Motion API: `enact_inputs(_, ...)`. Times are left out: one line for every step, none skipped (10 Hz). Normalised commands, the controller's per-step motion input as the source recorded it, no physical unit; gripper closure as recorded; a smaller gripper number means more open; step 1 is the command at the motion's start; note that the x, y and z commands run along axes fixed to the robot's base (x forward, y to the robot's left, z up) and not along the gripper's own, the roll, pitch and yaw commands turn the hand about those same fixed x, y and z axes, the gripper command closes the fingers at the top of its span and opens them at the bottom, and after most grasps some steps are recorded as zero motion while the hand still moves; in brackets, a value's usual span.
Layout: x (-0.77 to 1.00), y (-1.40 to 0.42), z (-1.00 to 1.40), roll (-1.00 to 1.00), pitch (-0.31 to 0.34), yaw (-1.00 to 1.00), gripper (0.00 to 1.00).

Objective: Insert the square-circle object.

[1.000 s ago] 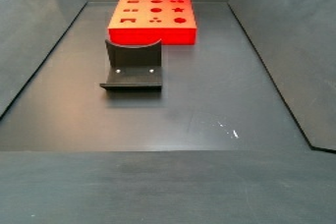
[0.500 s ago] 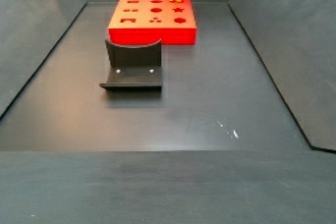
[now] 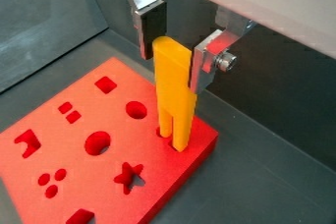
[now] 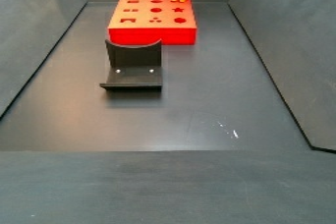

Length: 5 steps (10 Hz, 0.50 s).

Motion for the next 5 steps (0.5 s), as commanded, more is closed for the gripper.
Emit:
enact_inputs(0.45,-0.19,-0.23,0.13,0.0,0.0,1.0)
enact_inputs(0.39,-0.14,-0.23,0.13,0.0,0.0,1.0)
enact_inputs(0.0,-0.01,-0.21,0.17,0.001,0.0,1.0)
enact_inputs(-0.04,0.0,-0.03,0.22,0.037,0.0,1.0)
enact_inputs(0.0,0.0,-0.02,0.0,0.0,0.0,1.0)
